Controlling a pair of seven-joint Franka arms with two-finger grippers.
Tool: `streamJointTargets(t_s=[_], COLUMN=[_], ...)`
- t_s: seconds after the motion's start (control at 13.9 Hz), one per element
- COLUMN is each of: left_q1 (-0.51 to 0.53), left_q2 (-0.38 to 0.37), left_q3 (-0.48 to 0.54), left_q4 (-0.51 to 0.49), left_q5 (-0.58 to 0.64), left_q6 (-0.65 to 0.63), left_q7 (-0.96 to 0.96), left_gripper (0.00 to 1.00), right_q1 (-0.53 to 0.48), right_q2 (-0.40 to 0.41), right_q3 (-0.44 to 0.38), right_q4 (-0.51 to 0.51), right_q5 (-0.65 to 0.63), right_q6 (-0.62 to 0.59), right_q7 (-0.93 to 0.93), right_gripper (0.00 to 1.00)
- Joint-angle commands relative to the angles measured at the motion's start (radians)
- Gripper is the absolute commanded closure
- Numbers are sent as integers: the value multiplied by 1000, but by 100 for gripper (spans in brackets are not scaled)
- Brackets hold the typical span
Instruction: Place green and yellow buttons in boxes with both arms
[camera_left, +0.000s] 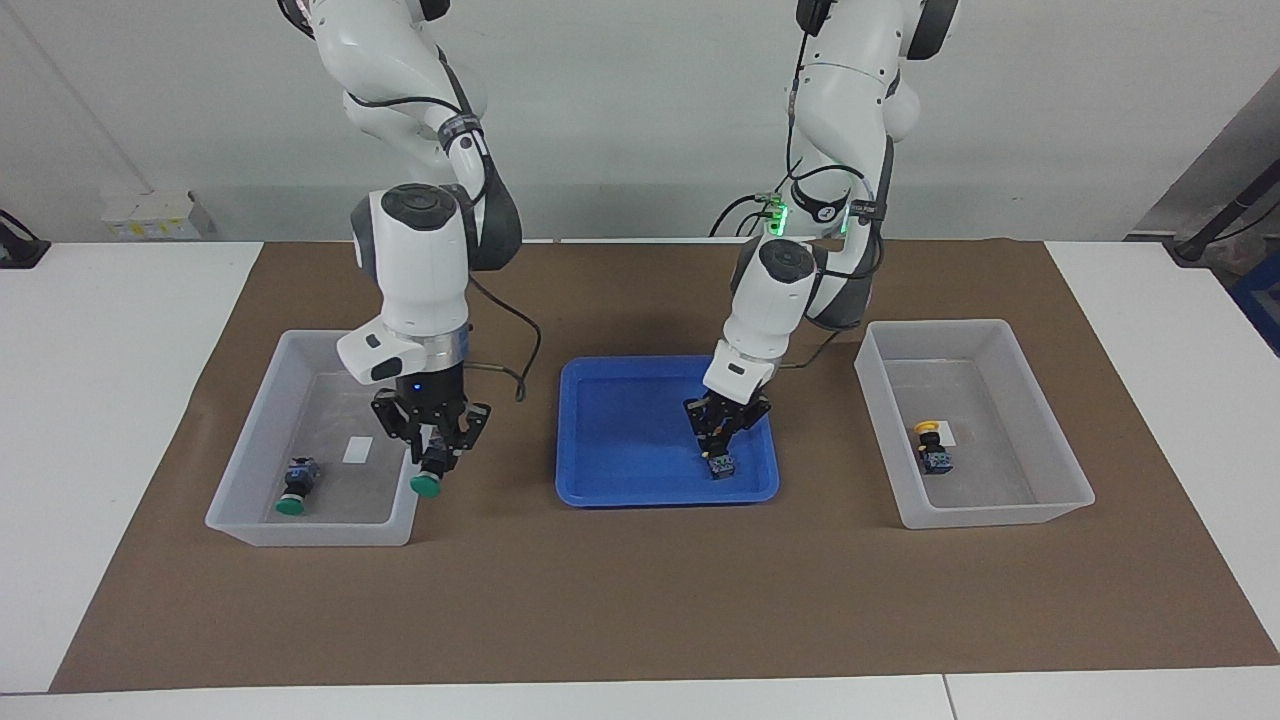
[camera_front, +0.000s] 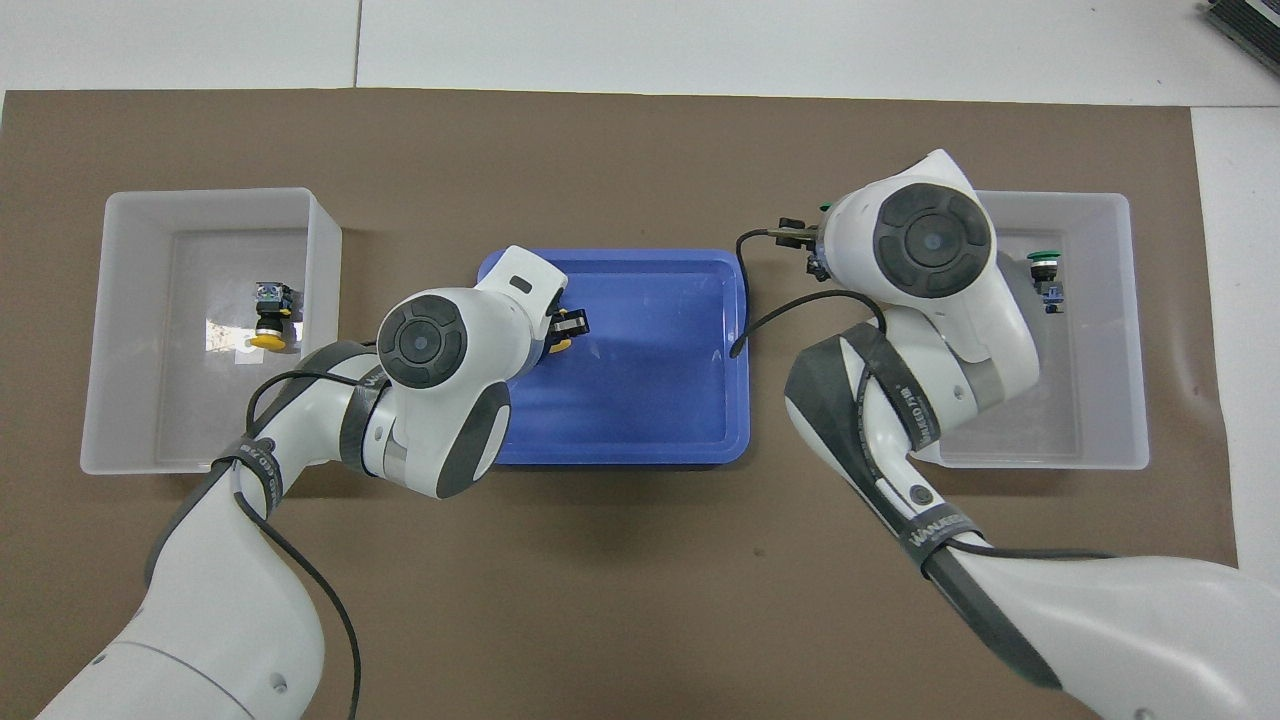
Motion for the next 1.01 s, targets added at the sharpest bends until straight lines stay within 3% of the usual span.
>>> streamJointTargets(t_s=[0.0,0.22,0.43,0.58,0.94], left_q1=[0,61,153,211,401], left_q2=[-57,-124,-184,-187,-192], left_q3=[20,24,24,23,23], left_q4=[59,92,99,133,124], left_q5=[-16,-10,33,36,38], left_q6=[-154,-277,-357,-406,-426], left_q7=[-4,8,42,109,426], left_gripper=[100,100,100,100,100], right_q1=[-55,-97,-168,-208,-256], right_q2=[-55,-63,-64,-52,28], right_q3=[14,14,14,14,14], right_q4=[-74,-90,-107,-122,-122], right_q5=[-8,-7,80,159,170], right_q6=[2,-2,-6,22,128], right_q7=[-90,-184,-343,-422,-494], right_gripper=[100,100,100,100,100])
